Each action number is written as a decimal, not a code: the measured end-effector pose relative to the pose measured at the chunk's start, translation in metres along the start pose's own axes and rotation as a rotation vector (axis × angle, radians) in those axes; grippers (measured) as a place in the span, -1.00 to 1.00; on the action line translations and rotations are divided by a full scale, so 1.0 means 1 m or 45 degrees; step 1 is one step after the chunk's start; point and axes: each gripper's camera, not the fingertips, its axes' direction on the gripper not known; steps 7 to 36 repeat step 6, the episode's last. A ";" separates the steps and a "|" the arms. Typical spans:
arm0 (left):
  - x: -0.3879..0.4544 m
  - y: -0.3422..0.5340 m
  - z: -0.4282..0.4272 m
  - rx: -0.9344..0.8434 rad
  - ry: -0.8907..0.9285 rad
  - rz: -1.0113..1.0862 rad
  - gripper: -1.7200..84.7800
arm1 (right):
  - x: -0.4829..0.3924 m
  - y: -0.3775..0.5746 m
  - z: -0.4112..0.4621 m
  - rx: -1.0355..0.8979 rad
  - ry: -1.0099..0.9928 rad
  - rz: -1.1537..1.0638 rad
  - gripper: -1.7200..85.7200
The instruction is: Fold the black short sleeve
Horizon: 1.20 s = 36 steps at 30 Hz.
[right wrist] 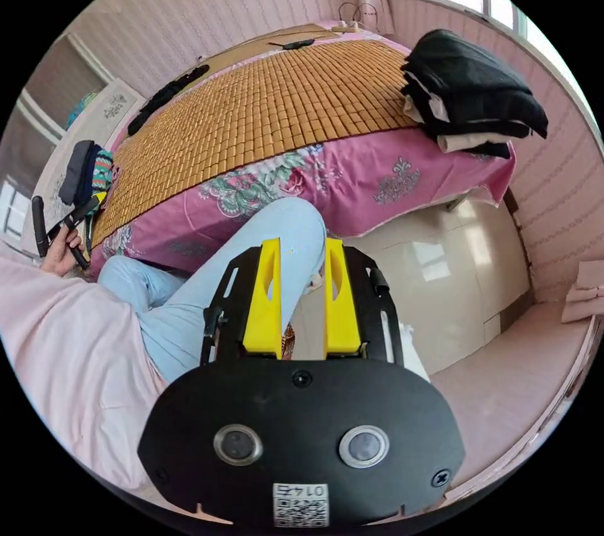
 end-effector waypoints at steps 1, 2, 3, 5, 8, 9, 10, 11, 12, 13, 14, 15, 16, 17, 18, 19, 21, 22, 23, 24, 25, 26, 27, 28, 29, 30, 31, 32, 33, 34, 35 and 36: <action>-0.005 0.005 -0.009 0.030 -0.018 -0.018 -0.81 | -0.015 -0.008 0.003 0.026 -0.002 -0.076 -0.72; -0.015 0.016 -0.027 0.103 -0.049 -0.062 -0.81 | -0.048 -0.023 0.008 0.072 -0.005 -0.228 -0.71; -0.026 0.028 -0.046 0.173 -0.070 -0.093 -0.81 | -0.082 -0.039 0.012 0.123 -0.006 -0.360 -0.70; -0.041 0.049 -0.072 0.258 -0.138 -0.130 -0.81 | -0.135 -0.057 0.017 0.205 -0.033 -0.520 -0.69; -0.052 0.065 -0.088 0.311 -0.202 -0.154 -0.81 | -0.174 -0.064 0.021 0.261 -0.070 -0.619 -0.69; -0.052 0.065 -0.088 0.311 -0.202 -0.154 -0.81 | -0.174 -0.064 0.021 0.261 -0.070 -0.619 -0.69; -0.052 0.065 -0.088 0.311 -0.202 -0.154 -0.81 | -0.174 -0.064 0.021 0.261 -0.070 -0.619 -0.69; -0.052 0.065 -0.088 0.311 -0.202 -0.154 -0.81 | -0.174 -0.064 0.021 0.261 -0.070 -0.619 -0.69; -0.052 0.065 -0.088 0.311 -0.202 -0.154 -0.81 | -0.174 -0.064 0.021 0.261 -0.070 -0.619 -0.69; -0.052 0.065 -0.088 0.311 -0.202 -0.154 -0.81 | -0.174 -0.064 0.021 0.261 -0.070 -0.619 -0.69; -0.052 0.065 -0.088 0.311 -0.202 -0.154 -0.81 | -0.174 -0.064 0.021 0.261 -0.070 -0.619 -0.69; -0.052 0.065 -0.088 0.311 -0.202 -0.154 -0.81 | -0.174 -0.064 0.021 0.261 -0.070 -0.619 -0.69; -0.052 0.065 -0.088 0.311 -0.202 -0.154 -0.81 | -0.174 -0.064 0.021 0.261 -0.070 -0.619 -0.69; -0.052 0.065 -0.088 0.311 -0.202 -0.154 -0.81 | -0.174 -0.064 0.021 0.261 -0.070 -0.619 -0.69; -0.052 0.065 -0.088 0.311 -0.202 -0.154 -0.81 | -0.174 -0.064 0.021 0.261 -0.070 -0.619 -0.69; -0.052 0.065 -0.088 0.311 -0.202 -0.154 -0.81 | -0.174 -0.064 0.021 0.261 -0.070 -0.619 -0.69; -0.052 0.065 -0.088 0.311 -0.202 -0.154 -0.81 | -0.174 -0.064 0.021 0.261 -0.070 -0.619 -0.69; -0.052 0.065 -0.088 0.311 -0.202 -0.154 -0.81 | -0.174 -0.064 0.021 0.261 -0.070 -0.619 -0.69; -0.052 0.065 -0.088 0.311 -0.202 -0.154 -0.81 | -0.174 -0.064 0.021 0.261 -0.070 -0.619 -0.69; -0.052 0.065 -0.088 0.311 -0.202 -0.154 -0.81 | -0.174 -0.064 0.021 0.261 -0.070 -0.619 -0.69; -0.052 0.065 -0.088 0.311 -0.202 -0.154 -0.81 | -0.174 -0.064 0.021 0.261 -0.070 -0.619 -0.69; -0.052 0.065 -0.088 0.311 -0.202 -0.154 -0.81 | -0.174 -0.064 0.021 0.261 -0.070 -0.619 -0.69; -0.052 0.065 -0.088 0.311 -0.202 -0.154 -0.81 | -0.174 -0.064 0.021 0.261 -0.070 -0.619 -0.69; -0.052 0.065 -0.088 0.311 -0.202 -0.154 -0.81 | -0.174 -0.064 0.021 0.261 -0.070 -0.619 -0.69; -0.052 0.065 -0.088 0.311 -0.202 -0.154 -0.81 | -0.174 -0.064 0.021 0.261 -0.070 -0.619 -0.69; -0.052 0.065 -0.088 0.311 -0.202 -0.154 -0.81 | -0.174 -0.064 0.021 0.261 -0.070 -0.619 -0.69; -0.052 0.065 -0.088 0.311 -0.202 -0.154 -0.81 | -0.174 -0.064 0.021 0.261 -0.070 -0.619 -0.69; -0.052 0.065 -0.088 0.311 -0.202 -0.154 -0.81 | -0.174 -0.064 0.021 0.261 -0.070 -0.619 -0.69; -0.052 0.065 -0.088 0.311 -0.202 -0.154 -0.81 | -0.174 -0.064 0.021 0.261 -0.070 -0.619 -0.69; -0.052 0.065 -0.088 0.311 -0.202 -0.154 -0.81 | -0.174 -0.064 0.021 0.261 -0.070 -0.619 -0.69; -0.052 0.065 -0.088 0.311 -0.202 -0.154 -0.81 | -0.174 -0.064 0.021 0.261 -0.070 -0.619 -0.69; -0.052 0.065 -0.088 0.311 -0.202 -0.154 -0.81 | -0.174 -0.064 0.021 0.261 -0.070 -0.619 -0.69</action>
